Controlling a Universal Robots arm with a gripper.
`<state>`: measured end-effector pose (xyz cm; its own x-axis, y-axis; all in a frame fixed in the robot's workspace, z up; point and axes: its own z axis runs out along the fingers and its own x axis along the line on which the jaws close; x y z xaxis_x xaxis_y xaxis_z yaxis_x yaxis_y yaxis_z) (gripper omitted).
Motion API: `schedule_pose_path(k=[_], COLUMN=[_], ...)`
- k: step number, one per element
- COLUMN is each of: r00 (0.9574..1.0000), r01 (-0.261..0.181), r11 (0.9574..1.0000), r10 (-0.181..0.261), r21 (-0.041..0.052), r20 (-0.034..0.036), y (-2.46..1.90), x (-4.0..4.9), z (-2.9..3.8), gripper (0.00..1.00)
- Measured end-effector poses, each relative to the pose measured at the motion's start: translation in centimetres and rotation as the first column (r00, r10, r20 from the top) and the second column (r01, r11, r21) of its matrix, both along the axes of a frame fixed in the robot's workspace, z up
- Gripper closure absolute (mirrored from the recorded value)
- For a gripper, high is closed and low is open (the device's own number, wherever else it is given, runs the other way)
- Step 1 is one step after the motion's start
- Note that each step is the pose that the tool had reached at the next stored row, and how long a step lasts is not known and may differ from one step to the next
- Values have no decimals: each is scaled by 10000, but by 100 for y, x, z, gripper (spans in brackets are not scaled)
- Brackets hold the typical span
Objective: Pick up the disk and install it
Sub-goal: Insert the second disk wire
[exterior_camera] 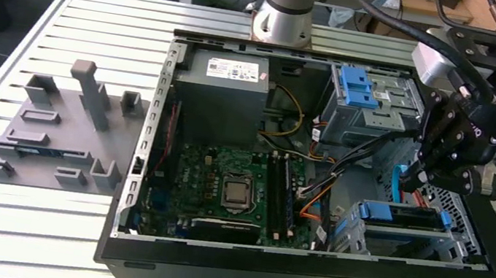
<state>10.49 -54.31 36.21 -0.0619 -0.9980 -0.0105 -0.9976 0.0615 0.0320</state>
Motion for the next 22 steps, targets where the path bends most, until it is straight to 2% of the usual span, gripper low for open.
schedule_pose_path(k=[3,4,7,9,11,12,17,18,19,22], r00=[10000,10000,10000,10000,9999,9998,9998,9998,9998,9998], r01=[-1,-1,0,2,3,4,4,5,4,5], r11=[10000,10000,9999,9997,9994,9992,9984,9983,9983,9983], r10=[1,1,0,0,2,3,6,6,7,6], r21=[-61,-85,-168,-258,-342,-389,-570,-581,-585,-584], r20=[0,0,16,63,164,185,188,188,188,188], y=[3,4,10,16,21,24,31,32,34,39], x=[0,1,-1,-3,-4,-3,-4,-4,-4,-4], z=[8,13,33,38,38,38,21,14,6,-32], gripper=[89,83,83,83,83,83,82,82,75,75])
